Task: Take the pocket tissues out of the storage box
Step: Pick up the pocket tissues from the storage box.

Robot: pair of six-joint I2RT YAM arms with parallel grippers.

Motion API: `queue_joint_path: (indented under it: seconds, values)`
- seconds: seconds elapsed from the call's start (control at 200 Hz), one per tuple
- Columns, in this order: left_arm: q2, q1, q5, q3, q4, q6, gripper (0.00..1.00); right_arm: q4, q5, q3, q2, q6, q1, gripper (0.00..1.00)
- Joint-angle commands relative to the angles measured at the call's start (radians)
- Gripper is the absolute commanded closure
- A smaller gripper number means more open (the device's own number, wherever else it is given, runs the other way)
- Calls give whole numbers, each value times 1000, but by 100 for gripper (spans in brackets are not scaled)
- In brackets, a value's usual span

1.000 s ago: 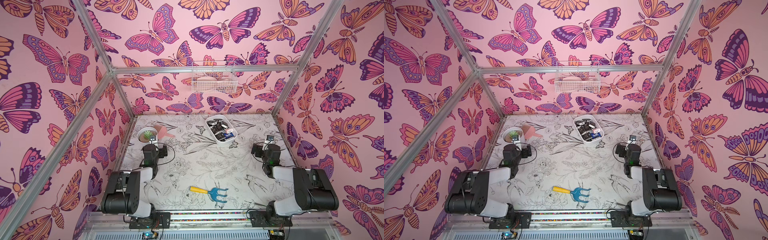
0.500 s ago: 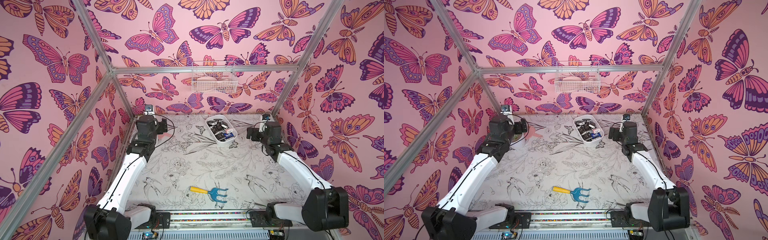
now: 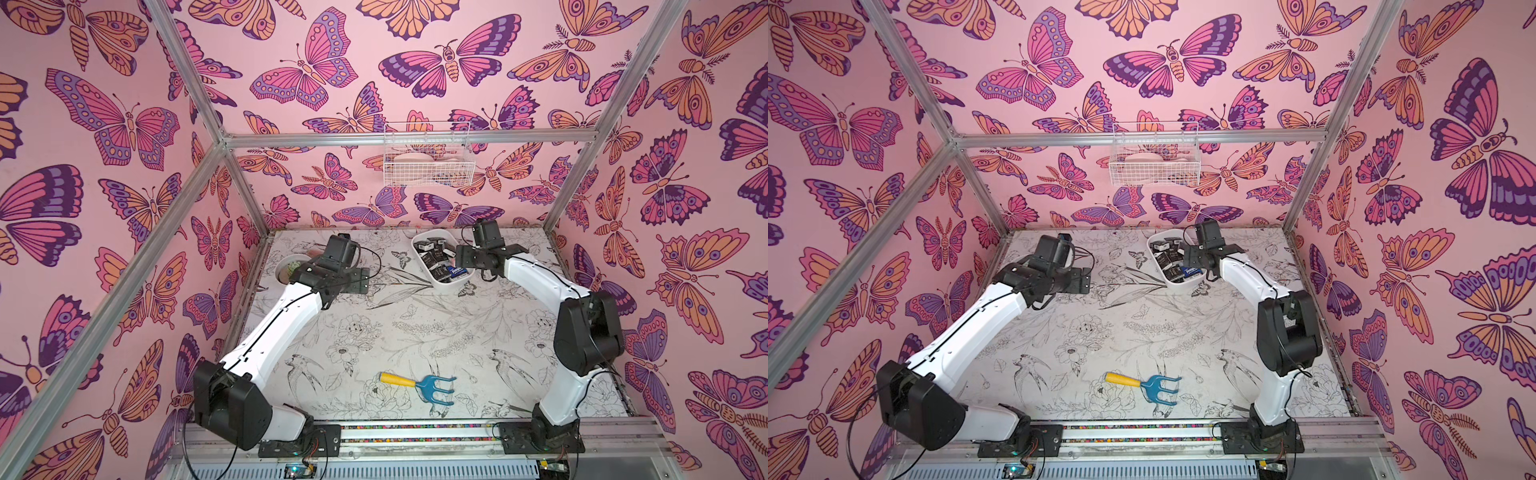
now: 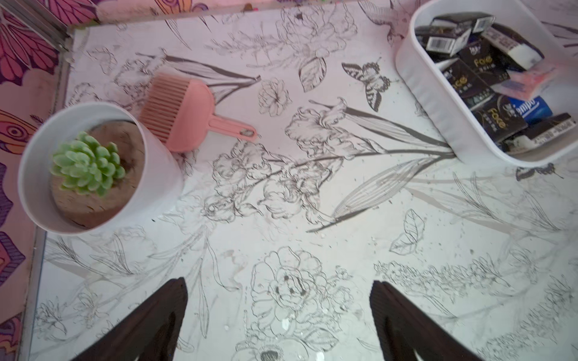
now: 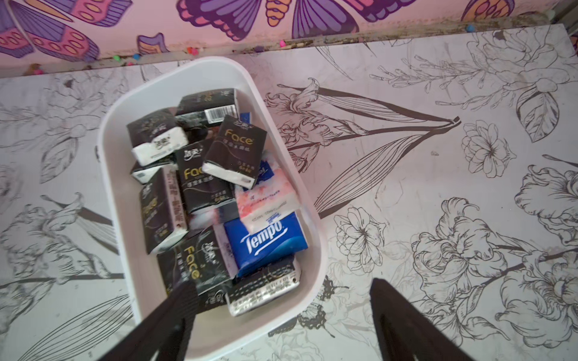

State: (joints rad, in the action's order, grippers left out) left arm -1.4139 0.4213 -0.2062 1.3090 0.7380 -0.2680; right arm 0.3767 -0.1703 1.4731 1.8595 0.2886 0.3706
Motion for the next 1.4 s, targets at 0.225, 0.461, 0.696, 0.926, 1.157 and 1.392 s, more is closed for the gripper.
queue_joint_path:
  seconds: [0.225,0.461,0.696,0.926,1.157,1.392]
  values:
    - [-18,113,4,-58,125,-161,5,157,-103,202,131,-121,1,24]
    - [-66,135,11,-66,123,-198,6,121,16,183,130,-10,4,28]
    - [-82,137,40,-66,123,-214,6,-102,25,124,146,-72,56,24]
    - [-81,137,52,-82,122,-211,6,-111,-113,207,270,-376,99,17]
    - [-105,137,55,-61,123,-198,6,-153,-201,241,346,-483,103,16]
    - [-129,137,62,-42,122,-199,6,-199,-208,265,384,-484,107,20]
